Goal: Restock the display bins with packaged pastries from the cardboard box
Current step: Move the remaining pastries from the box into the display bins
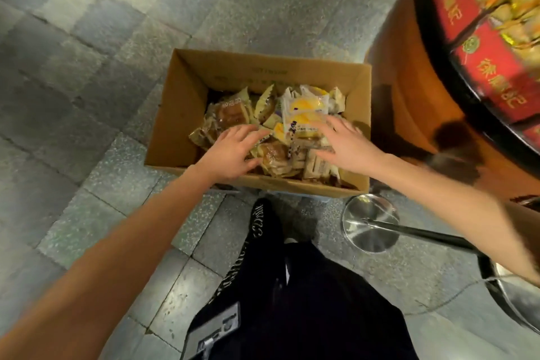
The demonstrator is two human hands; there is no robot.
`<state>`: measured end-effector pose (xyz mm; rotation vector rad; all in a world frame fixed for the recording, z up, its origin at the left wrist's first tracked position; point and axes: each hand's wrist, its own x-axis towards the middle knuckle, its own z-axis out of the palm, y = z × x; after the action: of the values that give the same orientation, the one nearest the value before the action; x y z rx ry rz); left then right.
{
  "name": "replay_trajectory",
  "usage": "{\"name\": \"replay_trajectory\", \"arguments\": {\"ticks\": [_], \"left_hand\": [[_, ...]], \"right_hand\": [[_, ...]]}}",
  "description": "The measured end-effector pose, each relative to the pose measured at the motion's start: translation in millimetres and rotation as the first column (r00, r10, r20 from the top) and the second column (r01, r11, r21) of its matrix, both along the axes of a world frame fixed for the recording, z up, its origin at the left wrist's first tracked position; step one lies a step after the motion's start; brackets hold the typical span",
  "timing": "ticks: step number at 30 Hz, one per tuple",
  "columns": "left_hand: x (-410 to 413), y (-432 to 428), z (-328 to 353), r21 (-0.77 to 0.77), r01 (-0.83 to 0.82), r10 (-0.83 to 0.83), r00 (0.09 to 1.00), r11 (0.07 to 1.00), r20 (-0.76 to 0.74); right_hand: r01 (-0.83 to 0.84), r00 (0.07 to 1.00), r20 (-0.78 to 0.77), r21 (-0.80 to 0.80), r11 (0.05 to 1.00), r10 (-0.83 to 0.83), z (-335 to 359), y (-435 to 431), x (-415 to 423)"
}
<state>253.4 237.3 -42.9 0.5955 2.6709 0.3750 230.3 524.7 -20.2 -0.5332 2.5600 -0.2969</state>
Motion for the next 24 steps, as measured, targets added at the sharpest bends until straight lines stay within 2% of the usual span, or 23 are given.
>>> {"name": "replay_trajectory", "arguments": {"ticks": [6,13,17,24], "left_hand": [[-62.7,26.1,-30.3,0.021,0.181,-0.182,0.981,0.983,0.075],[-111.5,59.7,-61.6,0.055,0.337,-0.342,0.931,0.94,0.127],[-121.8,75.2,-83.3,0.065,0.371,-0.376,0.916,0.927,0.141],[-129.7,95.7,-113.6,0.019,0.408,-0.404,0.895,0.913,0.191]], "right_hand": [[0.205,0.977,0.056,0.013,0.979,-0.205,-16.8,22.2,-16.4],[0.351,0.925,0.163,-0.017,0.936,-0.344,-47.1,26.9,-30.3],[0.352,0.932,0.072,0.036,0.935,-0.354,-70.8,22.8,-34.1],[0.341,0.927,0.156,0.02,0.94,-0.34,-118.7,33.5,-52.3]]}}
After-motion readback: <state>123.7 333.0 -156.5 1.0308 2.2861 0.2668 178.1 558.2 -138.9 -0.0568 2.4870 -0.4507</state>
